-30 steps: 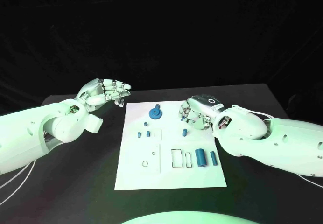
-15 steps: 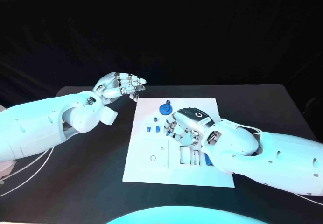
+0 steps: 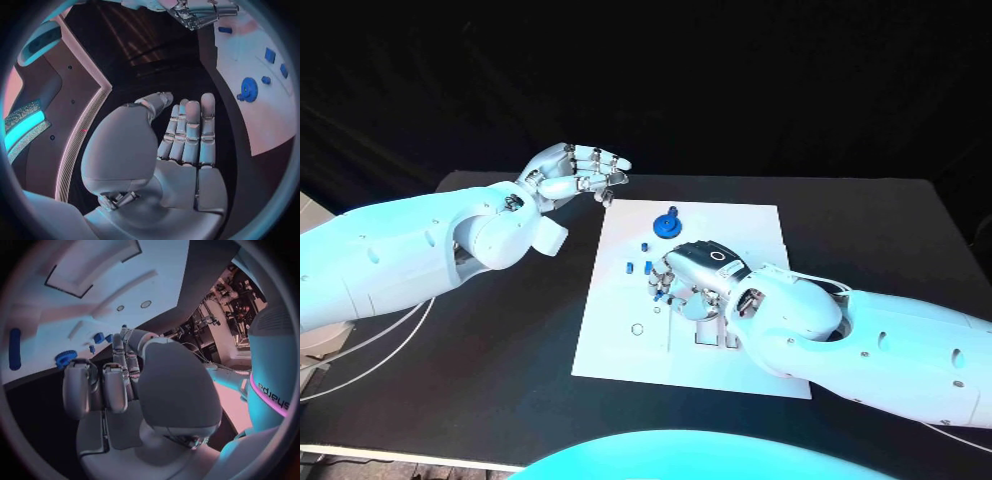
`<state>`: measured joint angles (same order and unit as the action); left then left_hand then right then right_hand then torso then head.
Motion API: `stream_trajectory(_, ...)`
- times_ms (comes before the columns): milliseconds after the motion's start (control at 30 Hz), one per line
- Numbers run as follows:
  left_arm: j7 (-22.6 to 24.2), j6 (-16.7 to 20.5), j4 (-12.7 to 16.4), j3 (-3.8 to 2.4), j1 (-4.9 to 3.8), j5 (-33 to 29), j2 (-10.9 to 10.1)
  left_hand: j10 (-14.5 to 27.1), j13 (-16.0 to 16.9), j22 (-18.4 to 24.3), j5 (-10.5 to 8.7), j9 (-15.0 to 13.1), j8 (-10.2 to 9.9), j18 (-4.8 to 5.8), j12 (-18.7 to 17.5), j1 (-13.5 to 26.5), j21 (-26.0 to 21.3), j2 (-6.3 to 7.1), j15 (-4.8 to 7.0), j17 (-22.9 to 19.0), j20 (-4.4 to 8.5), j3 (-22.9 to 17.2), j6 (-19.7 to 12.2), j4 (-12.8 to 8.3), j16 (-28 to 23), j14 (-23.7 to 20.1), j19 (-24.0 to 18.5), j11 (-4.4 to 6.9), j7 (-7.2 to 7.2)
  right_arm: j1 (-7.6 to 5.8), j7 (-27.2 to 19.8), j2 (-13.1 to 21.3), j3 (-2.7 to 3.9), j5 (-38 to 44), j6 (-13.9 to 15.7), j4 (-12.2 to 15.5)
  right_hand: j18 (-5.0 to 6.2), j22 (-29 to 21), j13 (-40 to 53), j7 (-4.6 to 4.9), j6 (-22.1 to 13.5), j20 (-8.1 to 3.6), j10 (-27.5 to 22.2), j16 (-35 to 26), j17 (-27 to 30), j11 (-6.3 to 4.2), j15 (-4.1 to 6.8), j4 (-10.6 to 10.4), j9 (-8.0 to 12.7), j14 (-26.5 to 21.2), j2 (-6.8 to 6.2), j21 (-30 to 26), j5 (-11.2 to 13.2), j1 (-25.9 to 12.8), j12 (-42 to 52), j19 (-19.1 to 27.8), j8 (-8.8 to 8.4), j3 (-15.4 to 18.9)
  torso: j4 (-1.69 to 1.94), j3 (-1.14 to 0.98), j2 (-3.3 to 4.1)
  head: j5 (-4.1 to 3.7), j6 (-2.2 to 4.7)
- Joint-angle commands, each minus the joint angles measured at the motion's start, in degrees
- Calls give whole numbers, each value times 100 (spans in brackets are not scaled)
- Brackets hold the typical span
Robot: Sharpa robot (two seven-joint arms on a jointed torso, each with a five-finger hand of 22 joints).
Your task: Assemble the parts on the task board
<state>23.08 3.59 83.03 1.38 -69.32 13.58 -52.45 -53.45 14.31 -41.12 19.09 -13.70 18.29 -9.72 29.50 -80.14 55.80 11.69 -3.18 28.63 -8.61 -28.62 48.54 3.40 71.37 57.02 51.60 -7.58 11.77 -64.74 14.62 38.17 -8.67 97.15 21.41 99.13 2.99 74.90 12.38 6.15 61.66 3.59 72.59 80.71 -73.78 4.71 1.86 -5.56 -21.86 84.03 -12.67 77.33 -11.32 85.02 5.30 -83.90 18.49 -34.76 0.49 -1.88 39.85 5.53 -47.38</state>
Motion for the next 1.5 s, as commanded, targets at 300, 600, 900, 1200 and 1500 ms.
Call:
stream_trajectory(300,37,-55,14,-2,1,-58,26,52,6,8,19,9,39,-86,26,12,-24,-67,-25,-10,-24,-1,-35,-22,-22,-23,23,-2,0,76,43,-97,-16,256,-357,-125,-72,1188,5,12,46,-29,288,-15,5,-252,26,28,-6,316,7,-45,-22,-43,10,-345,35,-9,-6,3,1,63,-83)
stream_trajectory(600,27,-65,14,-2,1,-58,22,52,6,8,19,9,39,-86,26,12,-24,-67,-25,-10,-24,-1,-35,-22,-22,-23,23,-2,0,132,79,-142,-26,330,-411,-220,-70,1188,3,17,45,-30,288,-15,8,-248,23,33,-8,315,5,-53,-29,-58,3,-344,31,-14,1,3,0,65,-109)
stream_trajectory(900,13,-68,10,-2,2,-58,12,52,6,8,19,9,39,-86,26,12,-24,-67,-25,-10,-24,-1,-35,-22,-22,-23,23,-2,0,167,85,-172,-29,349,-431,-264,-70,1188,3,17,45,-30,288,-15,8,-248,23,33,-8,315,5,-53,-29,-58,3,-344,31,-14,-1,2,0,70,-120)
stream_trajectory(1200,-1,-73,11,-2,2,-58,4,66,9,20,20,11,52,-86,45,22,-37,-70,-29,-14,-28,9,-45,-18,-30,-21,29,-4,1,185,96,-216,-31,369,-417,-333,-71,1189,2,18,46,-30,289,-15,9,-247,22,40,-10,314,2,-50,-36,-69,-2,-344,28,-19,-1,4,0,62,-120)
stream_trajectory(1500,-14,-73,18,-2,1,-58,-9,66,9,20,20,11,52,-86,45,22,-37,-70,-29,-14,-28,9,-45,-18,-30,-21,29,-4,1,201,135,-268,-38,402,-605,-352,-69,1188,1,19,46,-30,290,-20,18,-246,21,44,-11,312,1,-59,-39,-75,-5,-342,26,-22,-1,7,3,55,-129)
